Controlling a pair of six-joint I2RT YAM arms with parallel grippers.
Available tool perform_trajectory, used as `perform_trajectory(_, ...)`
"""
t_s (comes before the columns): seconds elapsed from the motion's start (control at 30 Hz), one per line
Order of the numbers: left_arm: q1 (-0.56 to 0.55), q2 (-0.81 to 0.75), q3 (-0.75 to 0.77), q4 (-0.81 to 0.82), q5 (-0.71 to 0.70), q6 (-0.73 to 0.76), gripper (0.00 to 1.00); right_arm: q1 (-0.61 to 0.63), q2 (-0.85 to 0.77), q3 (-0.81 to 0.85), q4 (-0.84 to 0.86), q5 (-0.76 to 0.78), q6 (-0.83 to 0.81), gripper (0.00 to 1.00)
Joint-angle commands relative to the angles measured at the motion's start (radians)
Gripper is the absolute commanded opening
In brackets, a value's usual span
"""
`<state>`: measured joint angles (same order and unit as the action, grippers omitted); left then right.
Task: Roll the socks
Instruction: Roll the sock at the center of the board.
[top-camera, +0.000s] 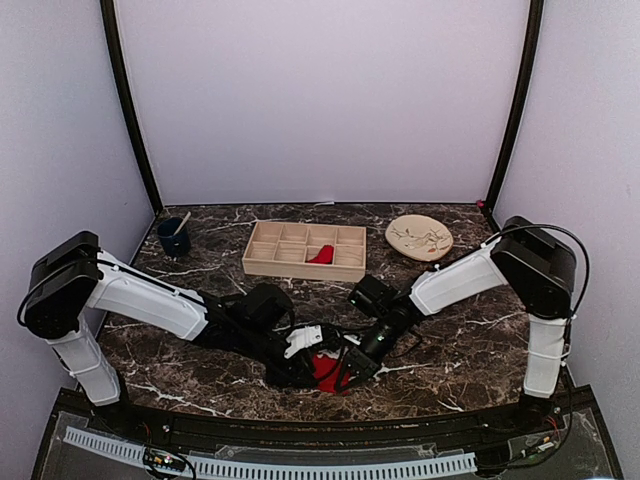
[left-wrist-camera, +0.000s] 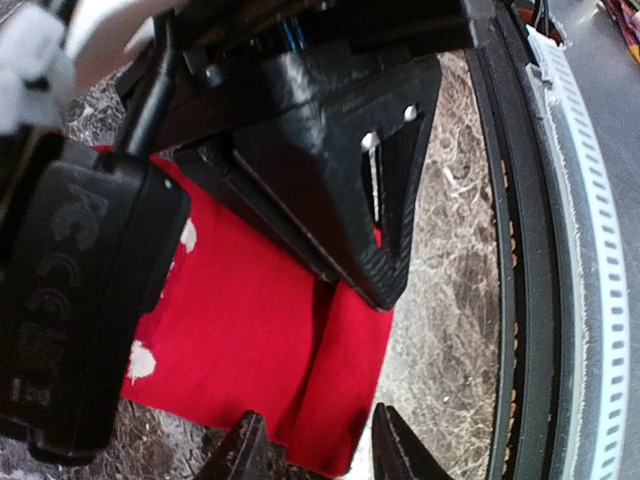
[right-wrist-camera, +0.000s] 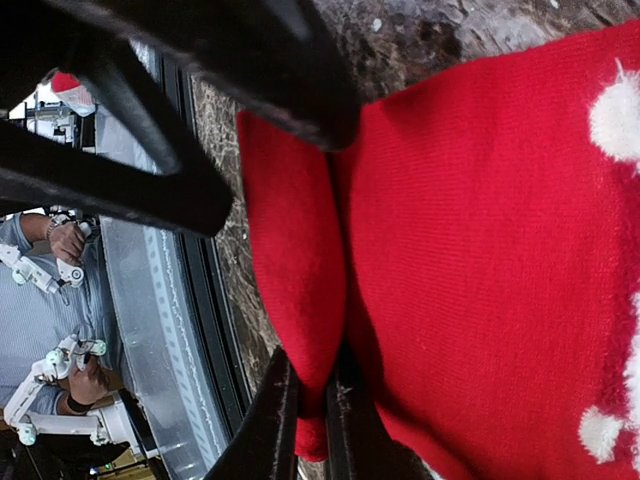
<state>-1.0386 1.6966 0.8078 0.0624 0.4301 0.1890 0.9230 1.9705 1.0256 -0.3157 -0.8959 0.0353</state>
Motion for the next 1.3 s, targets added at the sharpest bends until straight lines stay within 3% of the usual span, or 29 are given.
perform_trajectory(0.0, -0.011, 0.009, 0.027, -0.036, -0.034, 0.064, 0.38, -0.007, 0.028, 0.008, -0.041, -0.003, -0.011, 0.09)
perform_trajectory(0.77, -0.055, 0.054, 0.064, -0.121, -0.044, 0.145, 0.31, -0.019, 0.042, 0.008, -0.048, -0.033, -0.011, 0.09)
perform_trajectory(1.07, -0.054, 0.077, 0.086, -0.137, -0.025, 0.143, 0.15, -0.019, 0.045, 0.001, -0.041, -0.028, -0.004, 0.1)
perform_trajectory(1.27, -0.055, 0.086, 0.083, -0.14, -0.004, 0.13, 0.04, -0.019, 0.047, 0.002, -0.037, -0.017, 0.004, 0.18)
